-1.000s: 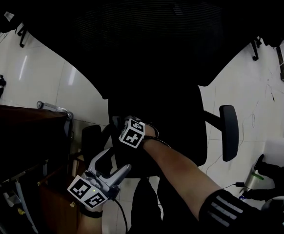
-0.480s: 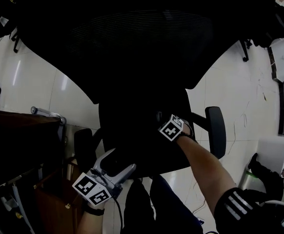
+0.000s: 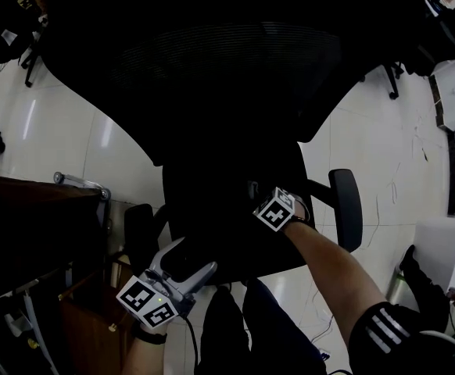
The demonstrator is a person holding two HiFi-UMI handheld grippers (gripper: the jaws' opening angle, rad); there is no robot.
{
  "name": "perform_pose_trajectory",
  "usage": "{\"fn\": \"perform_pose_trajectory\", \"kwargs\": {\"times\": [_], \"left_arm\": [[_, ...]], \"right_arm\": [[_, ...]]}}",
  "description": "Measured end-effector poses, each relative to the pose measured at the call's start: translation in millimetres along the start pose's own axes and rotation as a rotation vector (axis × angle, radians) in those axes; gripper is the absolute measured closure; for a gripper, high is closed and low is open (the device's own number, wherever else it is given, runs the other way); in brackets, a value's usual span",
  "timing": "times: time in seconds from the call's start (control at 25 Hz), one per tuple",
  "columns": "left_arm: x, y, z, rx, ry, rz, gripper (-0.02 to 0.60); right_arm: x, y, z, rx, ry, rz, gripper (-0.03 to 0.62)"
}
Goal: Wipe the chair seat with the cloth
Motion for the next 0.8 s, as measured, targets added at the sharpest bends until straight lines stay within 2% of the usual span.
{"fn": "perform_pose_trajectory", "kwargs": {"times": [0.24,0.4,0.56,0.64,0.8], "left_arm": [[-13,3,28,0.052,-0.004,0.019,0.229],[-20,10,42,0.079,-0.008,0.025,0.229],[-25,10,46,0.083,-0.014,0.031,0.229],[-26,10,45,0.08,-0.009,0.032,0.229],[-29,3,37,0.064,0.003,0.041,0.229]], "right_arm": [[93,150,-15,0.231,-0.139,0.167,0.563],[115,204,-26,0.29,-0.161,0.181,0.563],[110,204,-32,0.294,-0.172,0.147,0.563],[100,196,-32,0.283,-0.164,0.166,0.563],[47,161,-29,0.225,-0.082,0.194,0.563]]}}
Point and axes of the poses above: the fingertips, and each gripper's own axes: z backward along the fingers, y to its left, x out of its top, the point moved 5 cm from there along z, backward along the fingers, and after that the axes turned 10 degrees about -x, right-handed, at the moved point
